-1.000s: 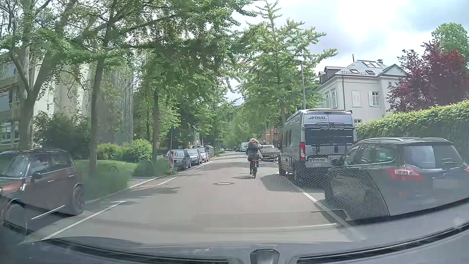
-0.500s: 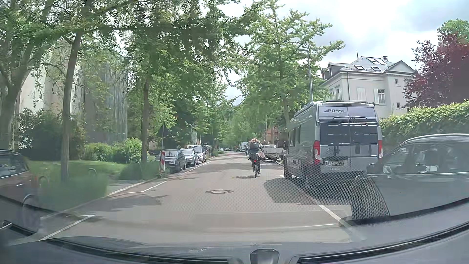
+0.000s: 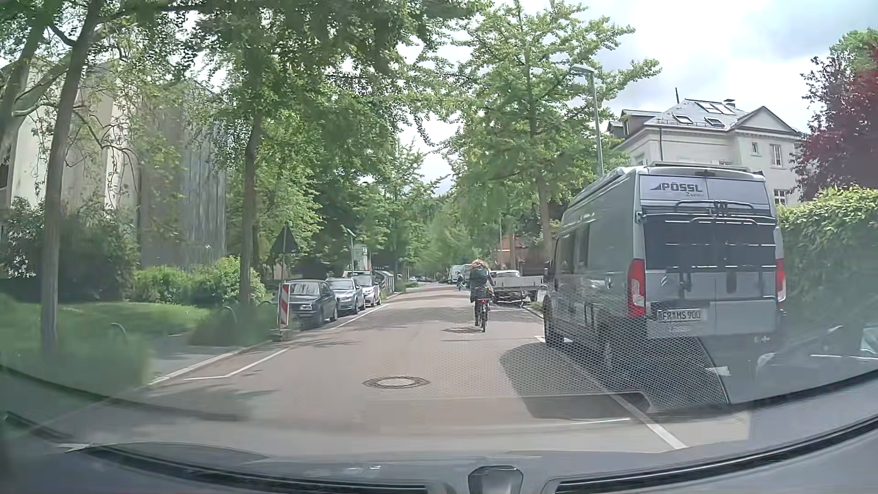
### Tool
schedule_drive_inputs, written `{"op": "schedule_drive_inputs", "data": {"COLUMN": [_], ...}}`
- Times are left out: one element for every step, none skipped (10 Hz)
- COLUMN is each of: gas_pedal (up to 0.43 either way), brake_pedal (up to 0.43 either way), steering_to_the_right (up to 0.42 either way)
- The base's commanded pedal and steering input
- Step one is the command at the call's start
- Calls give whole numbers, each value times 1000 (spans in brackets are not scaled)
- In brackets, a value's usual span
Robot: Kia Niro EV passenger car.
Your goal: Follow the waypoints while adhering to traffic rules and regulations
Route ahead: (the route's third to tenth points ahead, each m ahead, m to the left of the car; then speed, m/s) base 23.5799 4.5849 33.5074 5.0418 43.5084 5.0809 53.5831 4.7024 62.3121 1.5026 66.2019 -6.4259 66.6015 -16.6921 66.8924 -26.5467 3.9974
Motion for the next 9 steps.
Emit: {"op": "schedule_drive_inputs", "data": {"gas_pedal": [28, 28, 28, 28, 28, 28, 28, 28, 28], "brake_pedal": [0, 0, 0, 0, 0, 0, 0, 0, 0], "steering_to_the_right": [0, 0, 0, 0, 0, 0, 0, 1, 0]}}
